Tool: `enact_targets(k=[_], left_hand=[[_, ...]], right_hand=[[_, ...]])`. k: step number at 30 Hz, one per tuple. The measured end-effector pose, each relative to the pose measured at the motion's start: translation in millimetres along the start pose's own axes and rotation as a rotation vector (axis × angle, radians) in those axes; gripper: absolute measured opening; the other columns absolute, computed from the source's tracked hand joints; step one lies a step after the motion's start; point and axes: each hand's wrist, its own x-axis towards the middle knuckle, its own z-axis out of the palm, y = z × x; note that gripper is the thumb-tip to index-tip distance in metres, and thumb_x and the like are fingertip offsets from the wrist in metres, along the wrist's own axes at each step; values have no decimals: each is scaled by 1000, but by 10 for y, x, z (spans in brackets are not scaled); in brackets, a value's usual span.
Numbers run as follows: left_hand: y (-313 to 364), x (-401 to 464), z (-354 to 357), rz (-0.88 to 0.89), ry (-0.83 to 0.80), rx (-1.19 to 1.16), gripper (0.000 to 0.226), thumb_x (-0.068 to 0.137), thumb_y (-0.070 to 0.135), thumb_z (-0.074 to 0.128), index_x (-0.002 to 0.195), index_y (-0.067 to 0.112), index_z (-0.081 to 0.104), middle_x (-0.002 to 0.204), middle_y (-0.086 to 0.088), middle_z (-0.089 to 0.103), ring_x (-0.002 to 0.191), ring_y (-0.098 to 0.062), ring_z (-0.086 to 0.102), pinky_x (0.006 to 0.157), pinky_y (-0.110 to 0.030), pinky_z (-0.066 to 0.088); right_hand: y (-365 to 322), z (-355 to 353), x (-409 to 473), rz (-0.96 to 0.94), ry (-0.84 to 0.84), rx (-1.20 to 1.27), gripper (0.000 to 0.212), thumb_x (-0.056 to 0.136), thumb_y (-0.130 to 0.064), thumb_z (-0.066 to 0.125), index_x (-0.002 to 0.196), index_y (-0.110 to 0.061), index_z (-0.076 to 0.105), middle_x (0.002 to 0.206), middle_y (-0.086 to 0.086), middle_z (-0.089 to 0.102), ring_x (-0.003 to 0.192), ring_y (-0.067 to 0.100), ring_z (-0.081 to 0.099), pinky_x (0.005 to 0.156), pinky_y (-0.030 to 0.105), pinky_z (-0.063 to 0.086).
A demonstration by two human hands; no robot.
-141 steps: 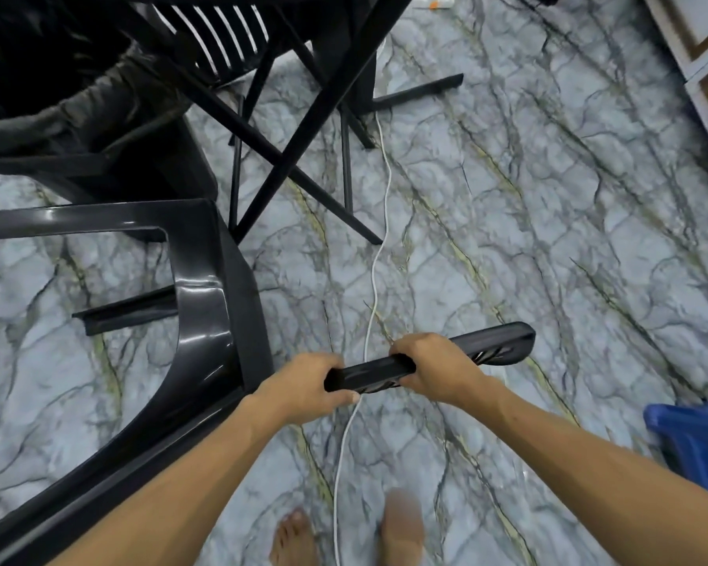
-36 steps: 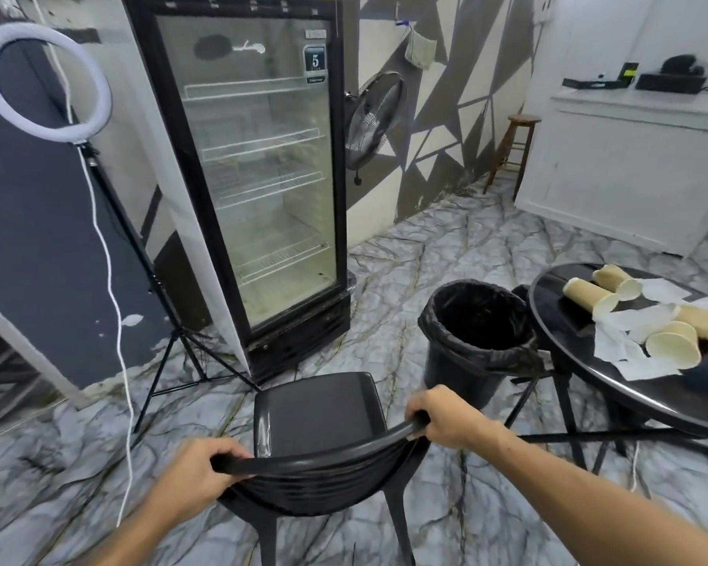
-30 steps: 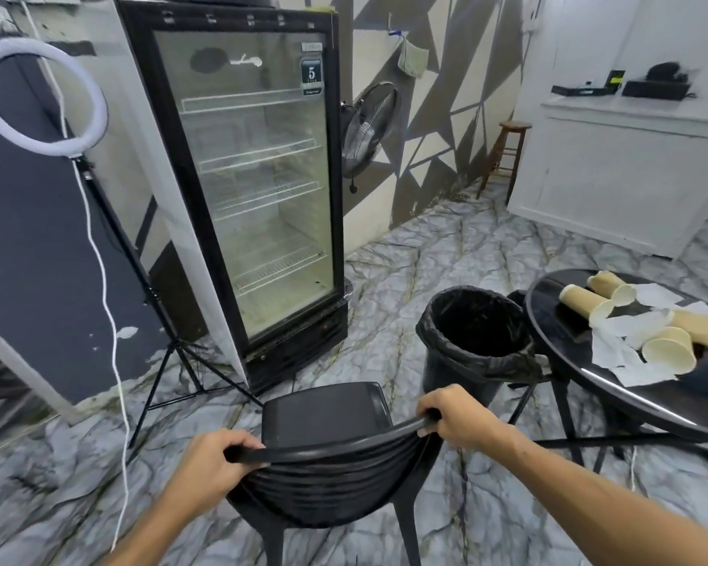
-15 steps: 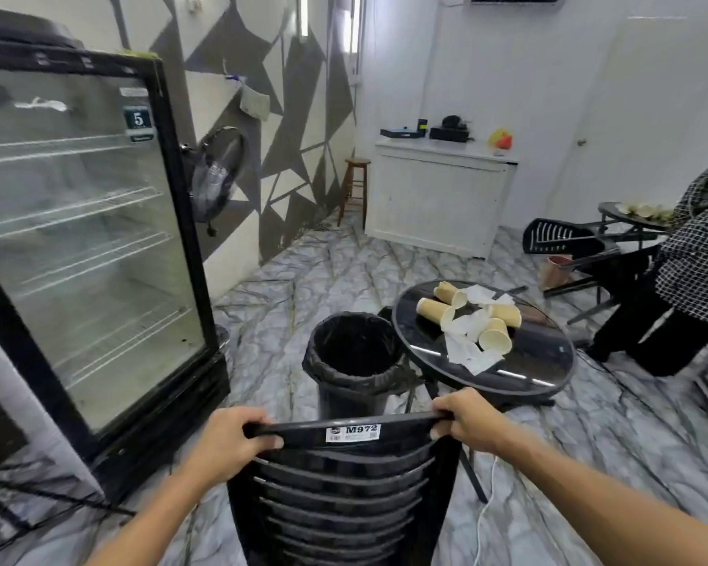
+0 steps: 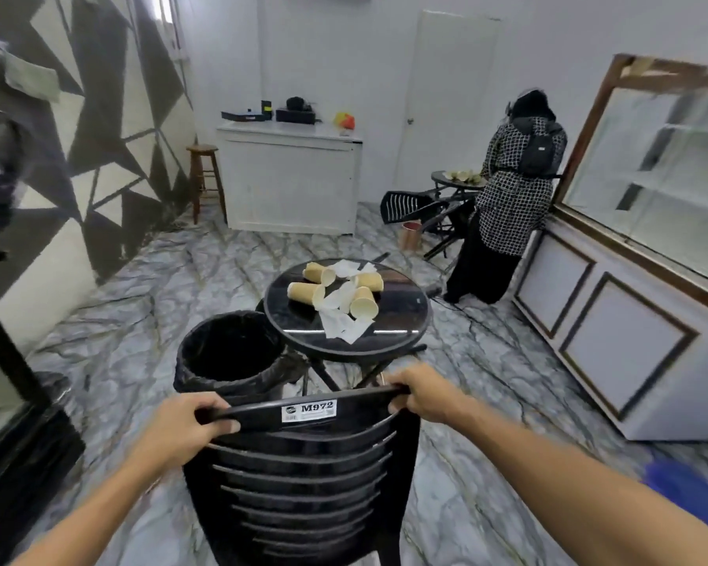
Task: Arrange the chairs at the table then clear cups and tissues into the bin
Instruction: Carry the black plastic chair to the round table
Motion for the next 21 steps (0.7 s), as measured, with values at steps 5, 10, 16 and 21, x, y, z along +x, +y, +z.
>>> enact_targets(k=[5,10,16,21], left_hand=[[171,247,212,82,-30,54,15,70,29,89,69,33,75,70,22,71,77,8,62,64,-10,40],[264,399,285,127,-63,42,18,70,29,90,72,37,74,73,21,72,75,5,64,63,-13,42],[385,508,318,141,-75,34,15,72,26,89,72,32,75,80,26,71,78,8,63,62,-4,40],[530,679,392,157,-43,-22,13,72,18,88,76,22,77,83,29,69,74,14,62,64,2,38]], right_hand=[[203,-49,-259,64,15,35,29,79,-12,78,65,-14,53,60,-3,49,65,16,47,55,30,31],[329,-62,-354,100,35,44,26,79,-10,78,64,-14,58,57,-6,51,62,16,50,53,32,34],[380,-143,-368,149,59,103,45,80,-6,76,59,-36,51,62,-11,58,61,3,53,55,21,37],[536,-235,-342,159,130,136,42,80,-4,76,63,-37,55,58,-16,59,60,-2,55,54,14,34]])
